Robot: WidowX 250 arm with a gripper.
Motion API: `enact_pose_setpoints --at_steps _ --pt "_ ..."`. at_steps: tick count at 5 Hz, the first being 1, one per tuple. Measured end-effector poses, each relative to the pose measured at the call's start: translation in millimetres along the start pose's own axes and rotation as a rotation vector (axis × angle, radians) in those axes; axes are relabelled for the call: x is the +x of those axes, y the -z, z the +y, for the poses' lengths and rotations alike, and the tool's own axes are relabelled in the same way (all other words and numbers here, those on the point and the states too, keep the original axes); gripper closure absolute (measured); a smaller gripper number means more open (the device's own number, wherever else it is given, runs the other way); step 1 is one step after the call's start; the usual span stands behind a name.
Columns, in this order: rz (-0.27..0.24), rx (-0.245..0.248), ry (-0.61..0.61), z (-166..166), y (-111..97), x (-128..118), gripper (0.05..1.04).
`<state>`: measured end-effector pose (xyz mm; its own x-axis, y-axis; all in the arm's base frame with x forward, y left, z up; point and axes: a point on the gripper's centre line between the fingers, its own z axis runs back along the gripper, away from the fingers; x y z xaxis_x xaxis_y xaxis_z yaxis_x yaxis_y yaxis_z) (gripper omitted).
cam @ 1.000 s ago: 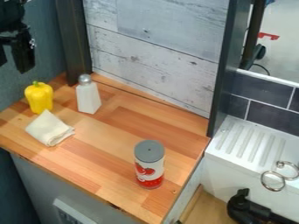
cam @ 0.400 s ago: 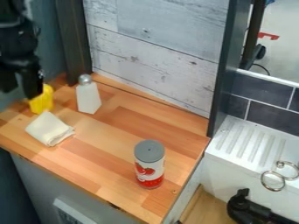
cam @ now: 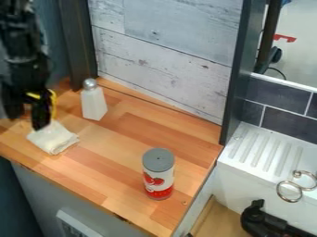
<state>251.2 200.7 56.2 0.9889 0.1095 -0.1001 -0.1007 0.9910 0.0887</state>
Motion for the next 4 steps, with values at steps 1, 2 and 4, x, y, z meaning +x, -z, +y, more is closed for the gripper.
enact_pose_setpoints --at_steps 1,2,4 --pt "0.001 -0.002 0.013 -2 10 5 0.083" --pt "0.015 -0.011 0.047 -3 20 7 0.083" --pt "0.006 -0.014 0.061 0 34 18 0.083"
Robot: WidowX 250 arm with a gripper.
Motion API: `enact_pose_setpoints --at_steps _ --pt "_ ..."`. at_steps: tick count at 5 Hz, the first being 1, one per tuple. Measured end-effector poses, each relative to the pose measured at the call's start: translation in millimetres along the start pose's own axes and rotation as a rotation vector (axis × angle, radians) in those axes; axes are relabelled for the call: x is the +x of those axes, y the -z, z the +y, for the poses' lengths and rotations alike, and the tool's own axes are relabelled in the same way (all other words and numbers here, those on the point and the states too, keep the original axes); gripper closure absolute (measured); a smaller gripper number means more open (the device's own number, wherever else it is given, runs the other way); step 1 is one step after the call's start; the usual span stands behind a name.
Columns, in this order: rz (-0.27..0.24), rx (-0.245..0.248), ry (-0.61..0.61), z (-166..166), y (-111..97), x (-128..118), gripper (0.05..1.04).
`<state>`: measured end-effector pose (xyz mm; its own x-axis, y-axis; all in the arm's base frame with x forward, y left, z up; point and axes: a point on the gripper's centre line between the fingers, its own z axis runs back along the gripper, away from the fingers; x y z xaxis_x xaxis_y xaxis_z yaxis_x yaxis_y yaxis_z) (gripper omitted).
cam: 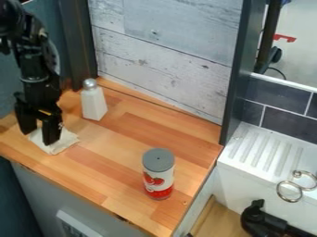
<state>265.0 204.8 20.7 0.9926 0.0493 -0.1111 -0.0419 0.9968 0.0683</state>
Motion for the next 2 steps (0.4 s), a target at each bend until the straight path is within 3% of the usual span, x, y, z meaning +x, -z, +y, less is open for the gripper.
enact_pose_setpoints --at_steps 1,2 --pt "-0.036 0.001 -0.008 0 0 6 0.083" --pt "-0.028 -0.03 0.025 -13 12 11 0.083"
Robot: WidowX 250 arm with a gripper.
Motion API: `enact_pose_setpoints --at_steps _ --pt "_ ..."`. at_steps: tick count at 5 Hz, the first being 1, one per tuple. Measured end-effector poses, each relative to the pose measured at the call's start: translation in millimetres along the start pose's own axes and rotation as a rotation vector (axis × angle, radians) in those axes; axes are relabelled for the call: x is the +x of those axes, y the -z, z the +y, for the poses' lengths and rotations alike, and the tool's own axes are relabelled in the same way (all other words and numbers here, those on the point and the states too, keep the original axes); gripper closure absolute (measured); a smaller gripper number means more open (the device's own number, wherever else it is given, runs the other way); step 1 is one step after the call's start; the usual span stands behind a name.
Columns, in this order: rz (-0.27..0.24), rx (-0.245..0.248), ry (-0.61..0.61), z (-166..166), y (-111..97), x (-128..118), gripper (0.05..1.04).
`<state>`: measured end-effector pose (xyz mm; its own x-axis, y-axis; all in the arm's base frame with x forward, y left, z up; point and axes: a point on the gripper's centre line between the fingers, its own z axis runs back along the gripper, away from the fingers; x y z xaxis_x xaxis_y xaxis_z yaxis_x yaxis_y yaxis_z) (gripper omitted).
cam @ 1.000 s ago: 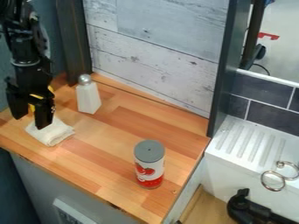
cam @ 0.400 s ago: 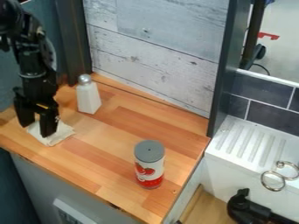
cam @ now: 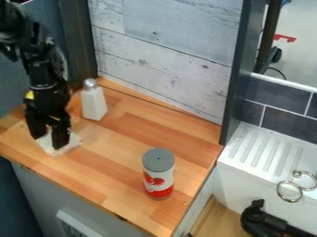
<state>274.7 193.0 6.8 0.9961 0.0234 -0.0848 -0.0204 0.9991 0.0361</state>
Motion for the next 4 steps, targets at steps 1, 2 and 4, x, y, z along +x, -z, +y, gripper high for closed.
enact_pose_setpoints --at_steps 1,2,4 --pt "-0.005 -0.016 0.009 -13 5 1 0.083" --pt "0.008 -0.02 0.056 -42 10 5 0.083" --pt "0.059 -0.082 0.067 -100 6 3 0.083"
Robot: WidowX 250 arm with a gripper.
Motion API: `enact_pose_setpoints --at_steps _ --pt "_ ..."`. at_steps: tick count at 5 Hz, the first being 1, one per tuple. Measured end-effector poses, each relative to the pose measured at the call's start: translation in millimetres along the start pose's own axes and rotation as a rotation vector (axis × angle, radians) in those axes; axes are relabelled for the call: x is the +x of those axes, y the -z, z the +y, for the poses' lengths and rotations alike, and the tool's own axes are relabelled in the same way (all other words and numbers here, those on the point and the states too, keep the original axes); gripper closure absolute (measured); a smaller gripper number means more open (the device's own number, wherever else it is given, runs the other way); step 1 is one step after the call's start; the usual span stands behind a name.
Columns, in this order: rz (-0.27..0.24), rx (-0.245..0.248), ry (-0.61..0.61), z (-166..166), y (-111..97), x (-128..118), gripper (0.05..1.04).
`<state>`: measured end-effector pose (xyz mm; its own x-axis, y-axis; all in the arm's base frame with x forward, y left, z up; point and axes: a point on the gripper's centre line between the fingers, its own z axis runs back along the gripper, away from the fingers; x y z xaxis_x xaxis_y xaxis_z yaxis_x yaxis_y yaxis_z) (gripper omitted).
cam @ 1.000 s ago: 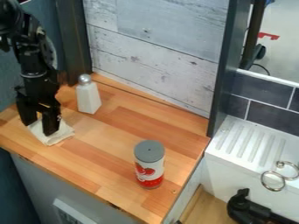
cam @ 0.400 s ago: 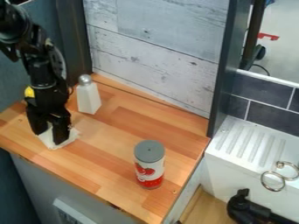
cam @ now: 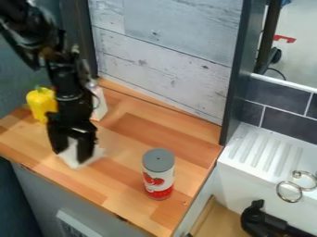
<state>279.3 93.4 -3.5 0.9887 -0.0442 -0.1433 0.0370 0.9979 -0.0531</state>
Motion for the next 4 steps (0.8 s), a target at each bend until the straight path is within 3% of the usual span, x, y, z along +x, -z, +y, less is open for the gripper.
enact_pose_setpoints --at_steps 1,3,4 --pt "0.0 -0.053 -0.032 -12 -1 3 0.083" --pt "0.075 -0.154 -0.096 -29 -4 -2 0.083" --pt "0.089 -0.162 -0.112 -32 -5 -3 0.083"
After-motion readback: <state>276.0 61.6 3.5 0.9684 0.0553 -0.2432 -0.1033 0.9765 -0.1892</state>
